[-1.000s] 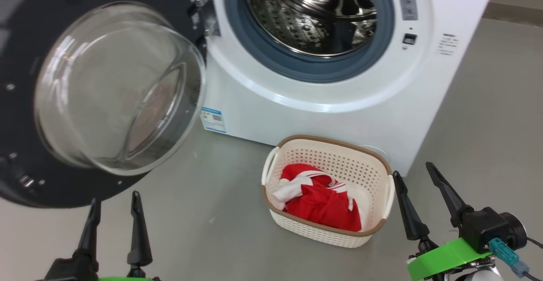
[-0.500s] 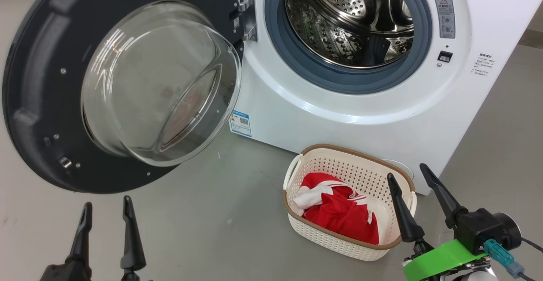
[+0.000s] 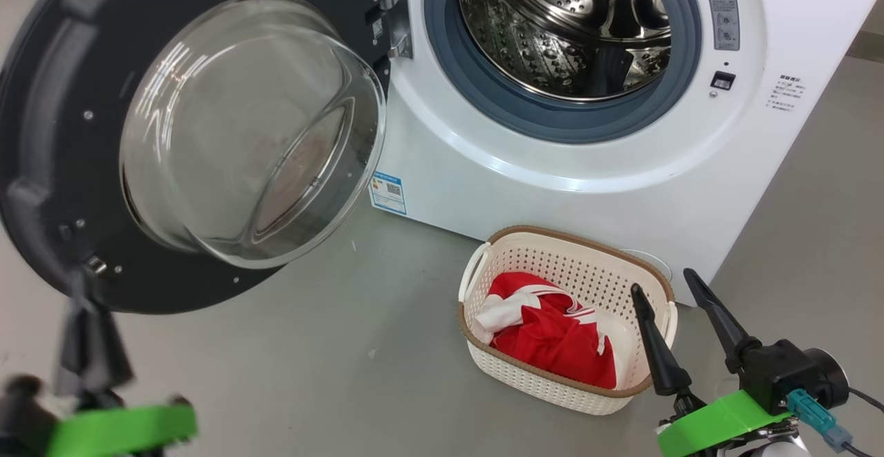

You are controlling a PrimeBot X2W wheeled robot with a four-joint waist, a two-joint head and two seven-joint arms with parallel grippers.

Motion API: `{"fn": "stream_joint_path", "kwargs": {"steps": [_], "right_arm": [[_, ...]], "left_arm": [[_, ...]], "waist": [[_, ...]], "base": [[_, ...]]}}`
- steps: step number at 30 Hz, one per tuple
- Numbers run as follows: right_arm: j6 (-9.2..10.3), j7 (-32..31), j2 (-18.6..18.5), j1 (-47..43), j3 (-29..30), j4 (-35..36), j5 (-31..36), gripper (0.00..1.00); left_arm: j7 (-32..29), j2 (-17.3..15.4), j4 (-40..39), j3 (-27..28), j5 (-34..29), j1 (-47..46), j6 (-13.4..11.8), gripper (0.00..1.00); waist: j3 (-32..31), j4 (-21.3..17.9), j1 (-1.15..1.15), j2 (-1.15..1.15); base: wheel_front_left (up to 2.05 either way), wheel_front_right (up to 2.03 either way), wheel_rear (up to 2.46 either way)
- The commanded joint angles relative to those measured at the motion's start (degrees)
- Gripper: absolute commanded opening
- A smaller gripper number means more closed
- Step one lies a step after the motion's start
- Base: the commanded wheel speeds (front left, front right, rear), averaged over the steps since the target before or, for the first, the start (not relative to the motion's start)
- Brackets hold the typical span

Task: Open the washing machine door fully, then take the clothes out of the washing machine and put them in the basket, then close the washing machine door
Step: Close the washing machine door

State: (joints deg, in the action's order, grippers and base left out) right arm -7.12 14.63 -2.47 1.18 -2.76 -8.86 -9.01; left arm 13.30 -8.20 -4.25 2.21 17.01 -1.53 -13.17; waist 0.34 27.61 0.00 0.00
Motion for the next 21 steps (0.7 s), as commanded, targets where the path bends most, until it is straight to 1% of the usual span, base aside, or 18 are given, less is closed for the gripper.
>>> {"fn": "stream_joint_path", "kwargs": {"steps": [1, 5, 7, 11, 14, 19, 20, 21], "right_arm": [[-0.36, 0.25, -0.41, 1.85, -0.89, 1.21, 0.43, 1.00], [-0.36, -0.01, -0.41, 2.03, -0.69, 1.55, 0.69, 1.00], [-0.36, -0.17, -0.41, 2.09, -0.62, 1.74, 0.83, 1.00], [-0.36, -0.31, -0.41, 2.33, 0.08, 2.16, 1.54, 1.00], [-0.36, -0.47, -0.41, 2.31, 0.39, 2.48, 1.87, 1.00], [-0.36, -1.14, -0.41, 2.41, 0.61, 3.28, 2.62, 1.00], [-0.36, -1.14, -0.41, 2.41, 0.61, 3.28, 2.62, 1.00], [-0.36, -1.28, -0.41, 2.55, 0.63, 3.46, 2.79, 1.00]], "left_arm": [[0.75, -2.00, -2.53, 4.05, 1.49, -5.03, -0.41, 0.00], [0.87, -3.69, -2.19, 7.64, 4.54, -9.55, 0.15, 0.00], [0.71, -5.21, -0.83, 9.44, 5.84, -11.78, 0.60, 0.00], [0.82, -8.37, 4.32, 12.90, 9.08, -17.96, 2.21, 0.00], [0.78, -10.15, 8.40, 14.25, 11.16, -23.00, 3.27, 0.00], [-1.19, -12.48, 17.40, 16.16, 15.22, -31.82, 4.16, 0.00], [-1.19, -12.48, 17.40, 16.16, 15.22, -31.82, 4.16, 0.00], [-1.77, -13.27, 19.66, 16.20, 15.44, -33.37, 4.21, 0.00]], "waist": [[0.25, -0.31, 0.00, 0.00], [0.62, -0.99, 0.00, 0.00], [0.89, -1.46, 0.00, 0.00], [1.57, -2.14, 0.00, 0.00], [1.89, -2.41, 0.00, 0.00], [2.57, -2.71, 0.00, 0.00], [2.57, -2.71, 0.00, 0.00], [2.81, -2.77, 0.00, 0.00]], "base": [[0.00, 0.00, 0.00], [0.00, 0.00, 0.00], [0.00, 0.00, 0.00], [0.00, 0.00, 0.00], [0.00, 0.00, 0.00], [0.00, 0.00, 0.00], [0.00, 0.00, 0.00], [0.00, 0.00, 0.00]]}}
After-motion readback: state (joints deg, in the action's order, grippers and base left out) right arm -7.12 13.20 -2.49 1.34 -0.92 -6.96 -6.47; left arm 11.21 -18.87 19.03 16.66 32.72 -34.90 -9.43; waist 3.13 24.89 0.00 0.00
